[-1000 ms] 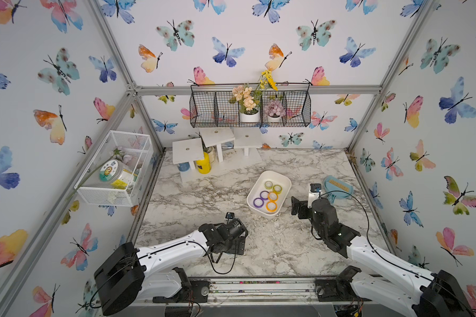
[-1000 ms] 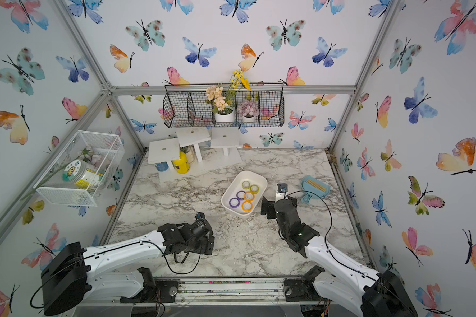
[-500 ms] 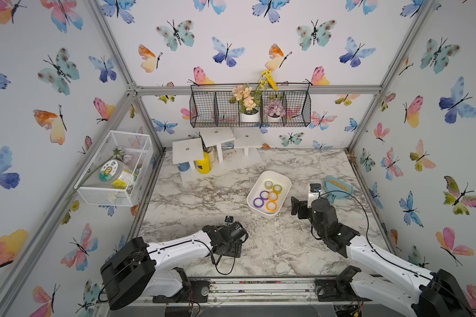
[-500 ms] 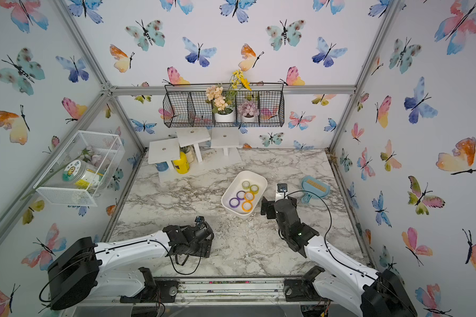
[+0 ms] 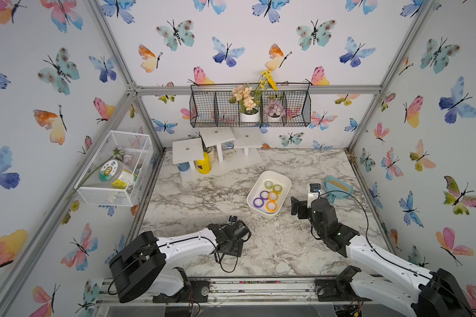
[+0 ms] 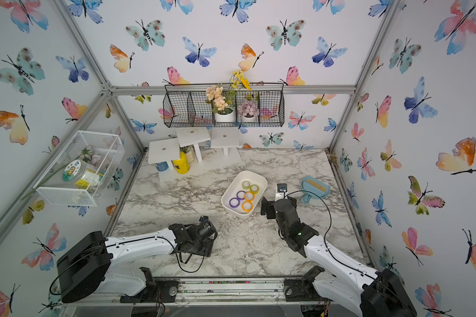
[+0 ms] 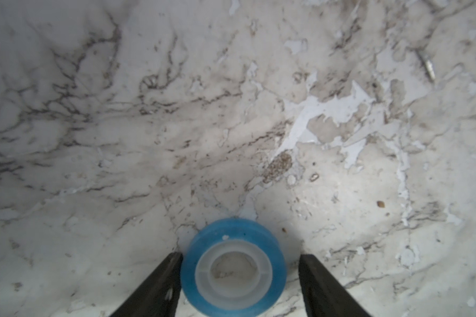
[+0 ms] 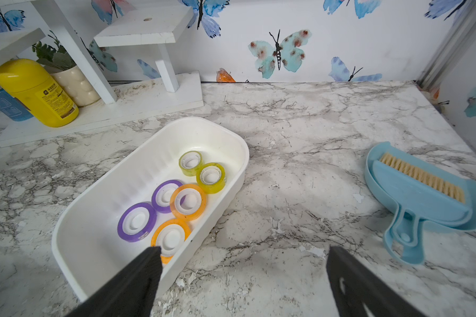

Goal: Put the transparent tape into the storage box
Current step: Pick up the tape at the center of the board.

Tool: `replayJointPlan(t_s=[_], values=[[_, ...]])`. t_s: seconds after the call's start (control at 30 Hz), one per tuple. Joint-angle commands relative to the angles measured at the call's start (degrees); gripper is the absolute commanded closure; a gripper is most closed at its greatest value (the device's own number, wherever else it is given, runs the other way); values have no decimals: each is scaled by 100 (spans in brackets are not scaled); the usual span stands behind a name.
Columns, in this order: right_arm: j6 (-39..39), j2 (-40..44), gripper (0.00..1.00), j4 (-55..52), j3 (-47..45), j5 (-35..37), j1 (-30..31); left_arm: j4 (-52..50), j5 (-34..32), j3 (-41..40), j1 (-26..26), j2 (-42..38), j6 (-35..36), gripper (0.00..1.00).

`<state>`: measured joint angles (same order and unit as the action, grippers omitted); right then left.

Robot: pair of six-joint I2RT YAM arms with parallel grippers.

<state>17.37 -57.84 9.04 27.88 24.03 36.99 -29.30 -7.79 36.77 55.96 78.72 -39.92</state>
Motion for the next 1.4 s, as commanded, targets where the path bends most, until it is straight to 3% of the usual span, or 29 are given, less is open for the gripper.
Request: replayJointPlan(t_s=[0.0,0.23,1.0,1.37], values=[[21,-7,1,37,33,119,-7,-28,216,67,-23,99,95,34],[30,1,1,37,37,128,-8,-30,250,-25,-24,90,81,43],[30,8,1,28,37,128,-8,-166,301,51,25,535,107,40],[30,-16,1,36,25,128,-8,-349,158,451,20,154,224,45]])
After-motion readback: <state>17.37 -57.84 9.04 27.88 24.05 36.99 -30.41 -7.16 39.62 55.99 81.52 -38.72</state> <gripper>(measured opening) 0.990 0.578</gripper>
